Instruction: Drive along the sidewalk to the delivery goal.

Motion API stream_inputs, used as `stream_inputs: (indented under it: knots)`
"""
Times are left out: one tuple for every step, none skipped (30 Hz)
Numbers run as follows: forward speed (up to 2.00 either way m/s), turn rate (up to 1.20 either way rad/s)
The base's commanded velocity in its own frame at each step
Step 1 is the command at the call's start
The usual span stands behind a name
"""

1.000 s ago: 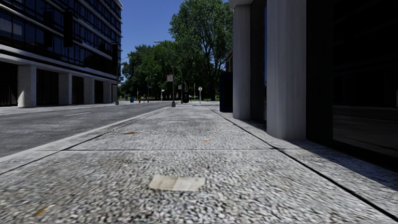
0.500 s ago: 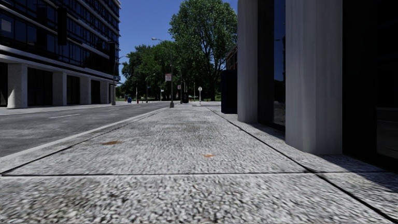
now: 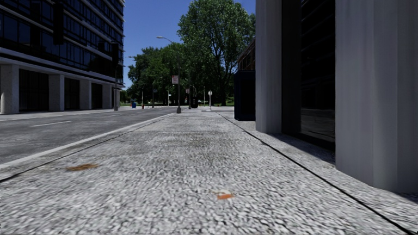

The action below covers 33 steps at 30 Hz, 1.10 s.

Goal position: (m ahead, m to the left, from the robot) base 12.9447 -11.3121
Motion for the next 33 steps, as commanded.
stream_inputs:
  knots:
    - [2.0,0.0]
    - [2.0,0.0]
    - [2.0,0.0]
    - [2.0,0.0]
    - [2.0,0.0]
    - [2.0,0.0]
    - [2.0,0.0]
    - [2.0,0.0]
    - [2.0,0.0]
    - [2.0,0.0]
    - [2.0,0.0]
    - [2.0,0.0]
    - [2.0,0.0]
    - [2.0,0.0]
    - [2.0,0.0]
    - [2.0,0.0]
    - [2.0,0.0]
    - [2.0,0.0]
    - [2.0,0.0]
    - [2.0,0.0]
    - [2.0,0.0]
    - [2.0,0.0]
    - [2.0,0.0]
    - [2.0,0.0]
    - [2.0,0.0]
    - [2.0,0.0]
    - [2.0,0.0]
    - [2.0,0.0]
    - [2.0,0.0]
    - [2.0,0.0]
    - [2.0,0.0]
    - [2.0,0.0]
    - [2.0,0.0]
